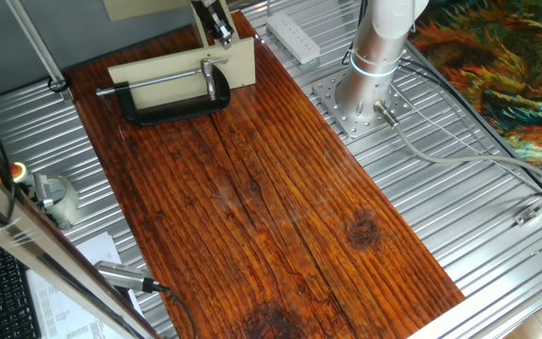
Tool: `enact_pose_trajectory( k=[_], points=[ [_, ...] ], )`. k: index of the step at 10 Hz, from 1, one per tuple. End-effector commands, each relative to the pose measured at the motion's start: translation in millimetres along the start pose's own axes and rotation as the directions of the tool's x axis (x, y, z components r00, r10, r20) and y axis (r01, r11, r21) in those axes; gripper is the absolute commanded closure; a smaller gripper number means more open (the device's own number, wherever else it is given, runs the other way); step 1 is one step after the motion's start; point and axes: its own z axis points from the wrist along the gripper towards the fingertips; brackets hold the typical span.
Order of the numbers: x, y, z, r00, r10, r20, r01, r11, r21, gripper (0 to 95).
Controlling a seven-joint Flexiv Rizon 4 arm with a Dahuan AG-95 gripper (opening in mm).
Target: Turn off the water tap
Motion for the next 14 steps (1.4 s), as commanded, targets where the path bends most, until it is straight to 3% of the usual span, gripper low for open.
enact_pose_trajectory(
  k=[1, 14],
  points=[
    [-1.0, 1.5, -0.7, 1.0, 0.003, -0.011, -0.003, 1.0, -0.004, 95.0],
    [-15.1, 3.0, 5.4, 1.0, -0.006, 0.002, 0.006, 1.0, -0.01, 95.0]
  ],
)
